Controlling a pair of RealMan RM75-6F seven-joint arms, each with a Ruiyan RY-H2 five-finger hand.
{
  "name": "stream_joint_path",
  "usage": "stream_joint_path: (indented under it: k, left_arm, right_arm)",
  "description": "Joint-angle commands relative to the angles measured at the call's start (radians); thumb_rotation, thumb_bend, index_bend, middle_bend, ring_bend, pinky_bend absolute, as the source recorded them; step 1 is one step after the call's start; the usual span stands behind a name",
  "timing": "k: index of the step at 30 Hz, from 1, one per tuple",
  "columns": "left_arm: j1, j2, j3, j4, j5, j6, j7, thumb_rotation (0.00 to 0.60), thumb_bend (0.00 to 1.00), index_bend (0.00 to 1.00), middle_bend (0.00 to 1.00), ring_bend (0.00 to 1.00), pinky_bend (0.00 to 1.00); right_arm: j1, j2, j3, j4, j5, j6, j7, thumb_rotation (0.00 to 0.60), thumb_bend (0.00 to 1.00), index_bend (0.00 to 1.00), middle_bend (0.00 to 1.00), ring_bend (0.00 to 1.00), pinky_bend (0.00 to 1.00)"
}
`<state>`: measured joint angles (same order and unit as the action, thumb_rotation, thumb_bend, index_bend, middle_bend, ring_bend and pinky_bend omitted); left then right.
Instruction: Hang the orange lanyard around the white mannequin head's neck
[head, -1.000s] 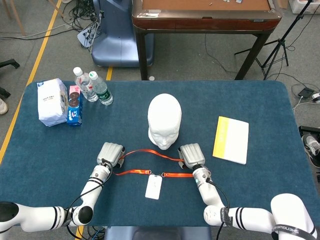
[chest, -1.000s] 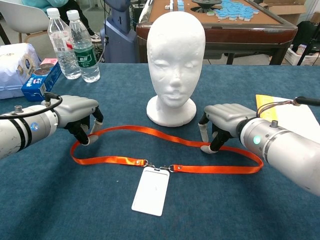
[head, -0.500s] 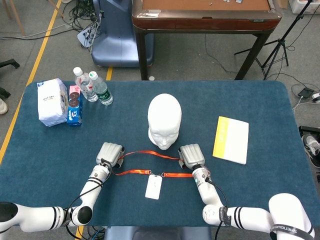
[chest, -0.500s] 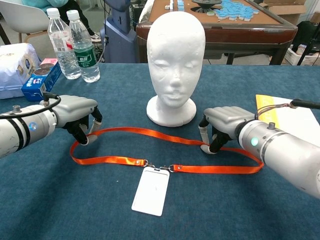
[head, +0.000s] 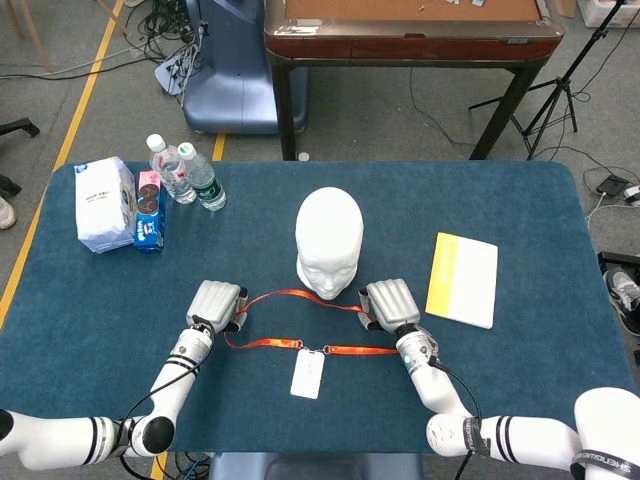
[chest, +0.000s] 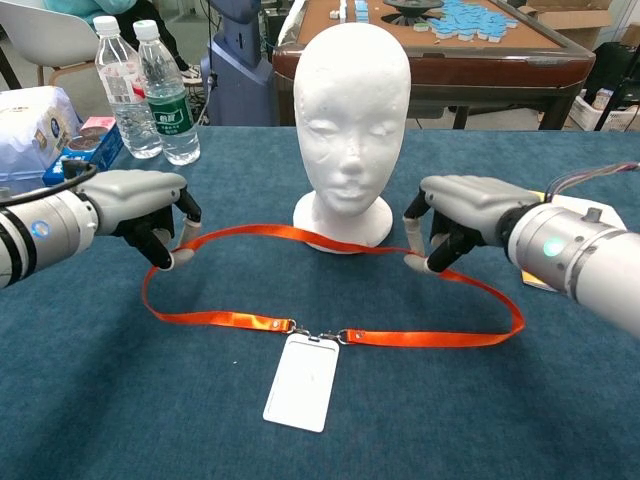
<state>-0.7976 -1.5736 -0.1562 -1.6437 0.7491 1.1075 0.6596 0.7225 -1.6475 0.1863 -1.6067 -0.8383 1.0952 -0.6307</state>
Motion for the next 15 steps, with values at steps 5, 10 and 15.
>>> stream_joint_path:
  k: [5, 10, 15]
  left_arm:
    - [0.048, 0.12, -0.014, -0.165, 0.103, 0.063, -0.068, 0.6, 0.43, 0.61, 0.97, 0.97, 0.98]
    - [0.066, 0.181, -0.02, -0.255, 0.164, 0.105, -0.076, 0.6, 0.43, 0.61, 0.97, 0.97, 0.98]
    - [0.069, 0.228, -0.061, -0.322, 0.179, 0.131, -0.094, 0.6, 0.43, 0.61, 0.97, 0.97, 0.98]
  right_arm:
    - [-0.069, 0.178, 0.007, -0.18, -0.16, 0.048, 0.143, 0.6, 0.41, 0.64, 1.0, 1.0, 1.0]
    - [-0.101, 0.266, 0.021, -0.266, -0.233, 0.078, 0.22, 0.6, 0.41, 0.64, 1.0, 1.0, 1.0]
    - [-0.116, 0.328, 0.044, -0.316, -0.27, 0.1, 0.263, 0.6, 0.41, 0.64, 1.0, 1.0, 1.0]
